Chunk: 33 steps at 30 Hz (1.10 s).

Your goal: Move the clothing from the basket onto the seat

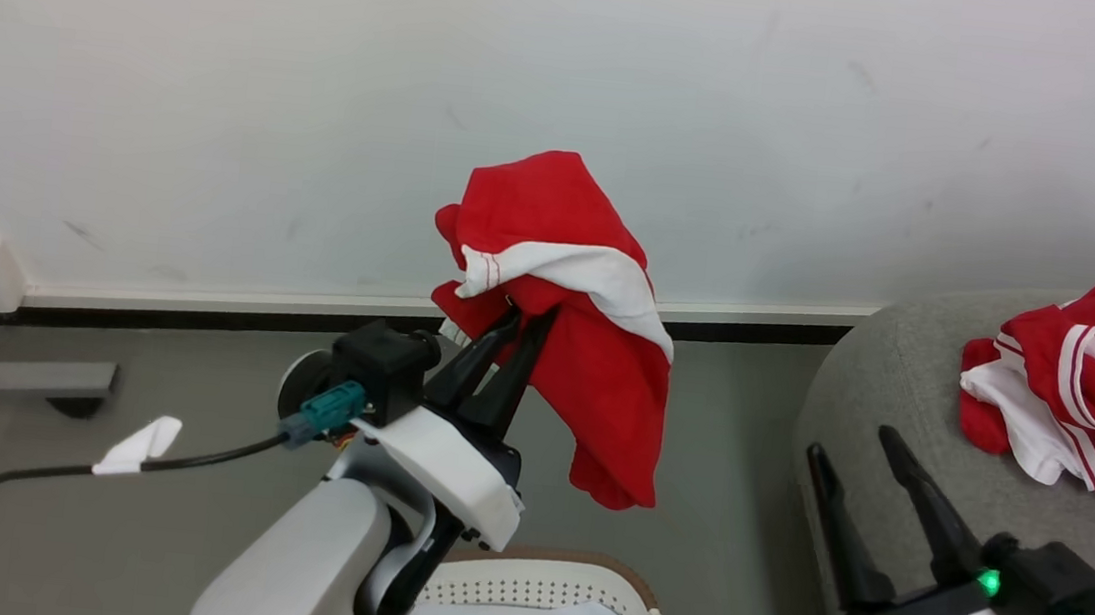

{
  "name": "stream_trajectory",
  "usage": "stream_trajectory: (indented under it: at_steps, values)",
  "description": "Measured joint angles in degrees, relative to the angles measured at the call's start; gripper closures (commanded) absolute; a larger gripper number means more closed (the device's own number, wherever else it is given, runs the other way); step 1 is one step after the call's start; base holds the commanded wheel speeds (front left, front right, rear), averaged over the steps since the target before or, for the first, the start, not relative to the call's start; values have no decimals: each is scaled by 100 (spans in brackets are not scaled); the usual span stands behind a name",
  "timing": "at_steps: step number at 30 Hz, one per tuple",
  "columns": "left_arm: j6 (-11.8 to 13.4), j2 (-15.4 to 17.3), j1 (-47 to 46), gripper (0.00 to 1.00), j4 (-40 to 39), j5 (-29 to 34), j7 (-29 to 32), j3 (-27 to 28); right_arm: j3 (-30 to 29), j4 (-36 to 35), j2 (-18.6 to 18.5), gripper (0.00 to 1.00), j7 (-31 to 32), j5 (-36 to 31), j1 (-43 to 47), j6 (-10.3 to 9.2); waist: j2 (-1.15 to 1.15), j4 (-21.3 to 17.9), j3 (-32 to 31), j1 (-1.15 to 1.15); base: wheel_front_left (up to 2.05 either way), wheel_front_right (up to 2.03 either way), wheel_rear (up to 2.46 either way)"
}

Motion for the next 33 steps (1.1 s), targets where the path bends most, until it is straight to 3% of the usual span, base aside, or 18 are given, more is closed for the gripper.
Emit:
stream_trajectory:
  at_steps: [10, 20, 28, 33]
  values:
    - [-67, -142, 72, 100, -68, 36, -2, -347, 1294, 368, -253, 0, 1, 235, -688, 0, 0, 287, 27, 0, 0, 0, 0]
    - [-303, -324, 275, 100, -40, 116, 40, -1089, 2568, 1148, -580, 0, 1, 1002, -1305, 0, 0, 843, -55, 0, 0, 0, 0]
    - [-402, -411, 294, 100, -53, 23, 58, -1470, 3507, 1722, -605, 0, 0, 1619, -1557, 0, 0, 1380, -201, 0, 0, 0, 0]
    - [-425, -407, 292, 100, -78, -12, 86, -1588, 3689, 1965, -534, 0, 1, 1744, -1764, 0, 0, 1618, -286, 0, 0, 0, 0]
